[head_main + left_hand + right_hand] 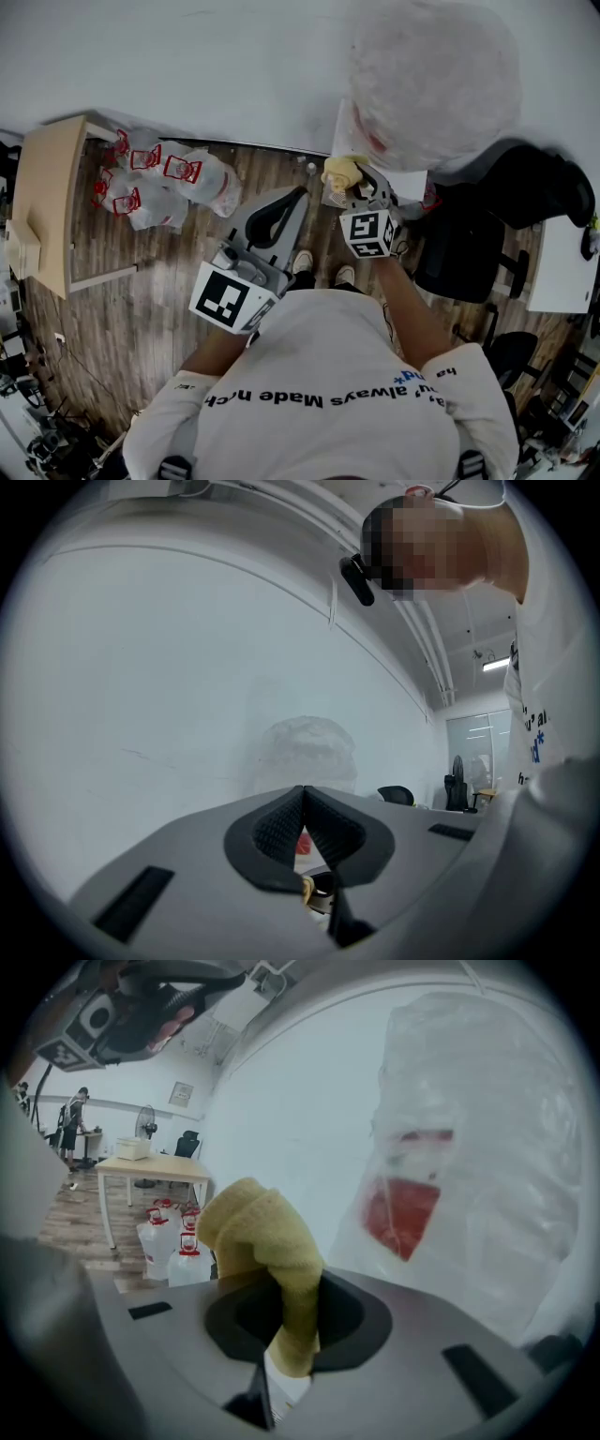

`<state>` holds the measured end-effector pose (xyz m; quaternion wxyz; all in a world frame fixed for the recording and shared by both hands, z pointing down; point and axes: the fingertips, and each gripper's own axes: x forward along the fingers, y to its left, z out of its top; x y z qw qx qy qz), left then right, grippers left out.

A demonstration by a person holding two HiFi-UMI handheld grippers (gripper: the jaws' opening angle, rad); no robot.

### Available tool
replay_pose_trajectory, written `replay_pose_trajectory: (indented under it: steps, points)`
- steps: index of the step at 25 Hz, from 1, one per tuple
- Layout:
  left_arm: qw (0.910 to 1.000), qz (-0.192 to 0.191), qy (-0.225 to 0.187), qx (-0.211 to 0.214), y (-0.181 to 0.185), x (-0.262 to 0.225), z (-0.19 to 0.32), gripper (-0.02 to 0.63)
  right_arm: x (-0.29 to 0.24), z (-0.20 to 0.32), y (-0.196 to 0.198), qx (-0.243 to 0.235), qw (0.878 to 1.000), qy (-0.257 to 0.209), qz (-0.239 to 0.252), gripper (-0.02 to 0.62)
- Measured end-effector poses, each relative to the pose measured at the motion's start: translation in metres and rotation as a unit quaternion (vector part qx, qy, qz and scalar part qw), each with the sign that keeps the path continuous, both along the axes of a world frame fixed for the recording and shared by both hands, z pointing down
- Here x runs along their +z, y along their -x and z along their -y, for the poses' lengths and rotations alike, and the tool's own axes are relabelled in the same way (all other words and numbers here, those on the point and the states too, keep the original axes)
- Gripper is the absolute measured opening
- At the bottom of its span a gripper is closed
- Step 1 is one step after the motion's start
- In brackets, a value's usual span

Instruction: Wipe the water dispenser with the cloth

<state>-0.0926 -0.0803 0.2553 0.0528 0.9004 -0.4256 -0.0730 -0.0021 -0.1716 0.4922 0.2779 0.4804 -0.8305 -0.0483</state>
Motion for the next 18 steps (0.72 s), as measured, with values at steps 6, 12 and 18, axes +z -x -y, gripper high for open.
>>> replay_pose_trajectory:
  steps: [6, 12, 18]
  points:
    - [1.0000, 0.000, 0.003, -0.001, 0.002, 0.002, 0.004, 0.018, 0.036, 0.017, 0.007, -0.003, 1.000, 0.019, -0.023, 0.064]
    - [1.0000, 0.001, 0.007, -0.004, 0.003, 0.004, 0.007, 0.018, 0.078, 0.032, 0.009, 0.009, 0.998, 0.059, -0.032, 0.064]
    - [0.9999, 0.003, 0.012, -0.007, 0.007, 0.008, 0.009, 0.018, 0.111, 0.049, 0.002, 0.029, 0.995, 0.082, -0.054, 0.064]
